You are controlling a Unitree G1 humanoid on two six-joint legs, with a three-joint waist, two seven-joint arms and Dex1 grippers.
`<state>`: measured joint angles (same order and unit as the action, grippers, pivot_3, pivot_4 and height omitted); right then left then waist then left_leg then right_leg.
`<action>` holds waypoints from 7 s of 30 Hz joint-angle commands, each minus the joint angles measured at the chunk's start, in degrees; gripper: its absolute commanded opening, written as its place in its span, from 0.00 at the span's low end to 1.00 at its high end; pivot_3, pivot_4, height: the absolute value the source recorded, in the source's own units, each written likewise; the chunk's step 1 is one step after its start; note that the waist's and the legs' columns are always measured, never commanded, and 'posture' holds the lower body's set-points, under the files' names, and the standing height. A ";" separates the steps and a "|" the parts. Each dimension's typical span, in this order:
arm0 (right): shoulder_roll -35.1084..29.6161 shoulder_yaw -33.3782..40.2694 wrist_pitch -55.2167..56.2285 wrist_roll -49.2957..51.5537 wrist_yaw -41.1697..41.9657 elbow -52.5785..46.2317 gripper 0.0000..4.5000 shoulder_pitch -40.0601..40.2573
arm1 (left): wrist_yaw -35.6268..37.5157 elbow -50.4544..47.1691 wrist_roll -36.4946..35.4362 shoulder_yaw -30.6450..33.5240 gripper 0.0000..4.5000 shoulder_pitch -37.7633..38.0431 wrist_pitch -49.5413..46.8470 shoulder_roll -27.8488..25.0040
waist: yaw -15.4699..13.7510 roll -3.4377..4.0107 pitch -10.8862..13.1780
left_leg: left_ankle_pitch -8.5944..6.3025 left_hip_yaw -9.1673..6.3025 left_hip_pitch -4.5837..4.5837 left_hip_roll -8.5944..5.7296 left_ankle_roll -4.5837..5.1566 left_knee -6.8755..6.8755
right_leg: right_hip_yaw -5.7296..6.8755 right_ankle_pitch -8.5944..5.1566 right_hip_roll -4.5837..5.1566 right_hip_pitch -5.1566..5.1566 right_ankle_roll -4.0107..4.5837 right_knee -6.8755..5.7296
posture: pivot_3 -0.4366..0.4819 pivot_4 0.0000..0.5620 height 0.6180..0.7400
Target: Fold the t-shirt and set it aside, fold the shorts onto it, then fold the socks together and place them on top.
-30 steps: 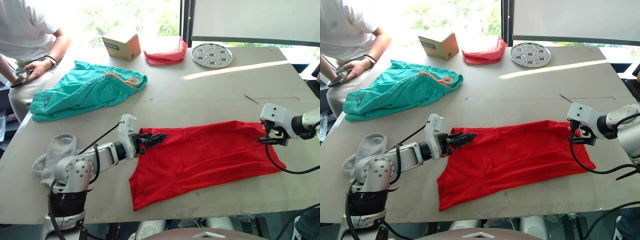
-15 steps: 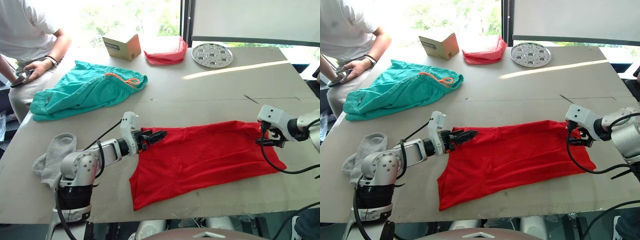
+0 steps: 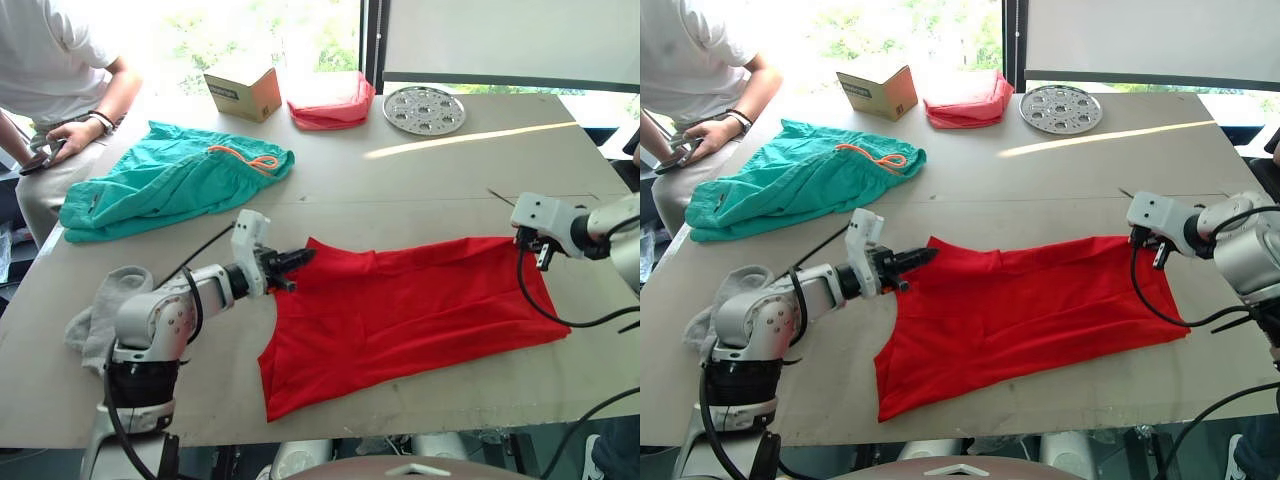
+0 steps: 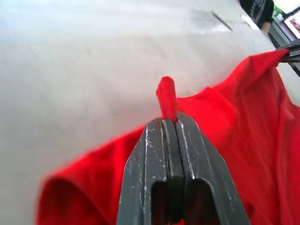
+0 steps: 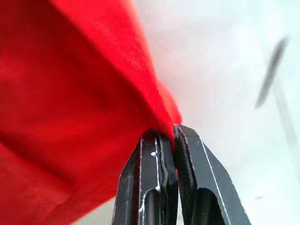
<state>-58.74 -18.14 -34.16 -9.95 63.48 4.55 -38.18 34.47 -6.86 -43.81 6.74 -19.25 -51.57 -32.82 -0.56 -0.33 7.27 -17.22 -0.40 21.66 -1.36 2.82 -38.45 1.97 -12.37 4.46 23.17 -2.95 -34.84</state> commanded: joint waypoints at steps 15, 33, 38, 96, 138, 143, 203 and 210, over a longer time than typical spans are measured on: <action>5.71 -4.36 3.32 -4.13 9.62 11.42 0.01 -10.65 | 8.37 12.17 15.20 -2.26 0.00 -10.77 19.86 0.24 | 1.22 -0.04 0.03 | 0.10 -0.21 0.10 -0.01 -0.15 0.01 | 0.26 -0.02 0.00 0.00 -0.06 0.00 | 0.48 0.27 1.00; -1.41 5.09 -9.76 3.26 7.20 -5.79 0.54 3.09 | 1.54 9.27 14.74 1.93 0.00 -8.54 16.47 3.89 | 0.36 -0.04 0.03 | 0.10 -0.36 0.19 -0.02 -0.15 -0.01 | 0.30 -0.01 0.03 0.00 -0.08 -0.06 | 0.48 0.27 1.00; -2.33 5.40 -15.06 4.17 4.51 -8.41 0.54 7.98 | 0.73 8.26 14.54 2.22 0.00 -8.06 15.48 4.40 | 0.82 -0.11 -0.01 | 0.09 -0.28 0.04 -0.03 -0.14 -0.03 | 0.02 0.05 0.04 -0.01 -0.14 -0.09 | 0.48 0.27 1.00; -0.33 25.98 -28.71 25.70 -11.30 -33.79 0.64 31.86 | 8.35 6.03 17.55 -2.50 0.00 -5.78 19.49 4.53 | -0.39 -0.65 -0.37 | -0.02 -1.45 0.02 -0.55 -0.05 -0.05 | -0.39 0.20 -0.02 0.03 -0.21 -0.02 | 0.48 0.27 1.00; 6.45 31.88 -46.96 39.43 -25.30 -17.52 0.04 10.40 | 5.30 6.52 15.68 2.29 0.00 -9.08 19.06 4.82 | -0.26 -0.53 -0.31 | -0.02 -1.47 0.06 -0.60 -0.05 -0.05 | -0.41 0.21 0.00 0.06 -0.21 -0.04 | 0.48 0.27 1.00; 5.74 21.79 -39.08 34.47 -25.54 -8.32 0.04 -0.44 | 3.54 14.38 17.93 2.01 0.00 -15.73 20.85 5.99 | -0.08 -0.54 -0.32 | -0.02 -1.43 0.03 -0.63 -0.04 -0.04 | -0.27 0.21 -0.05 0.05 -0.21 -0.03 | 0.48 0.27 1.00; 15.40 16.85 -21.94 24.52 -20.09 -12.71 0.01 8.64 | 1.98 9.43 3.83 7.67 0.00 -7.32 -1.08 0.54 | 0.76 -0.59 -0.44 | 0.04 -1.60 0.12 -0.63 -0.15 0.08 | -0.71 0.24 -0.12 0.33 -0.23 -0.16 | 0.48 0.27 1.00; 21.07 9.20 -17.48 20.46 -22.26 -3.80 0.01 3.71 | -2.57 16.55 8.11 5.25 0.00 -12.51 -3.82 1.23 | 1.35 -0.58 -0.44 | 0.08 -1.59 0.06 -0.71 -0.22 0.10 | -0.73 0.24 -0.27 0.41 -0.24 -0.18 | 0.48 0.27 1.00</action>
<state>-37.30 -9.06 -53.07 11.34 41.38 0.94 -33.53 31.82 9.81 -36.12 11.97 -31.25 -55.03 -31.18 0.79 -0.91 6.84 -17.12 -2.01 21.72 -2.06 2.57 -38.33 1.25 -12.12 4.16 23.58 -3.18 -35.10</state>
